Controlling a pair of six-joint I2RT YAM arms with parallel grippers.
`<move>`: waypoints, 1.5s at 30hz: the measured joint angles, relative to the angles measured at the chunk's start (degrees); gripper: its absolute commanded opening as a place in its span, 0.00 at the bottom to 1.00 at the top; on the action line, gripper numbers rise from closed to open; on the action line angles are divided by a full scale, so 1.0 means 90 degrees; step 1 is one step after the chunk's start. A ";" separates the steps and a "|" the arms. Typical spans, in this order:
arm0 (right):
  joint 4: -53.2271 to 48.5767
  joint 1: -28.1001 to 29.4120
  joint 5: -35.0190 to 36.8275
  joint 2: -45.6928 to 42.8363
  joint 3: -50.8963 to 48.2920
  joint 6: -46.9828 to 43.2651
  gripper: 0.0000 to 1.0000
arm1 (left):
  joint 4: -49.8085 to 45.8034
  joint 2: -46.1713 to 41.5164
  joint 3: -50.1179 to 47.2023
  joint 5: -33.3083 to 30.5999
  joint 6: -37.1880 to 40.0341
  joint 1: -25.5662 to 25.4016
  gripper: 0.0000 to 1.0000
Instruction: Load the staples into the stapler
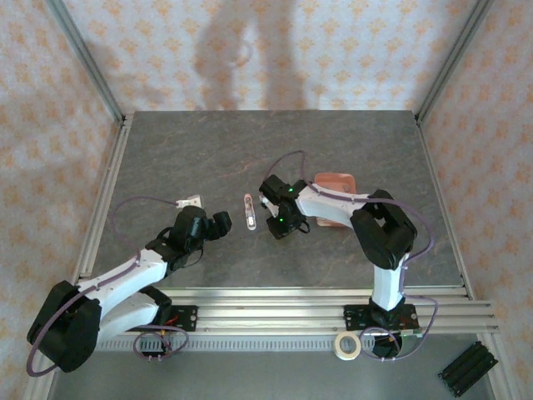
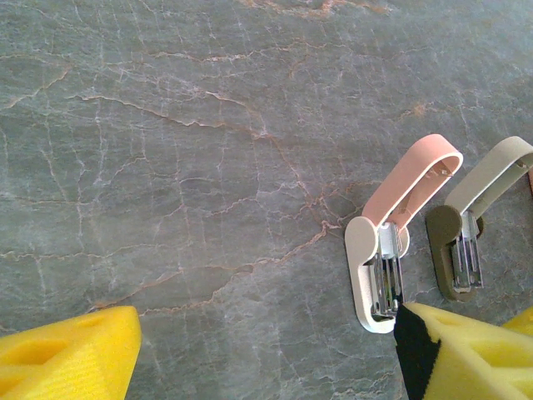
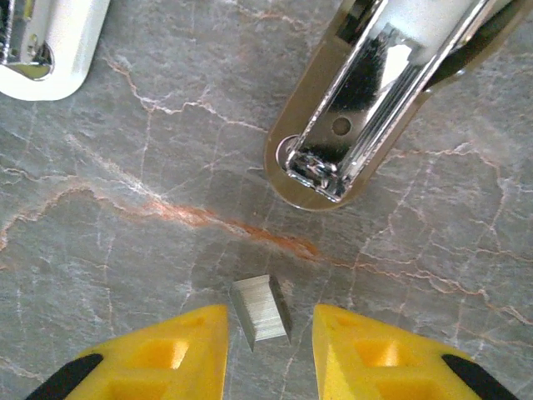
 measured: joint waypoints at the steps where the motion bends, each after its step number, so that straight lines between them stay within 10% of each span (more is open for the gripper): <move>1: -0.0007 0.0002 -0.0005 0.0034 0.0002 -0.0002 0.32 | 0.0002 0.0000 0.0000 0.0000 0.0000 -0.0002 0.81; 18: 0.0175 -0.0112 -0.0121 -0.0102 -0.0192 0.0223 0.19 | 0.0002 0.0000 0.0029 0.0027 0.0223 0.0000 0.81; 45: 0.3570 -0.0321 -0.1683 -0.4211 -0.3208 0.3383 0.20 | 0.1146 -0.0393 0.0804 0.2127 0.4857 -0.0418 0.70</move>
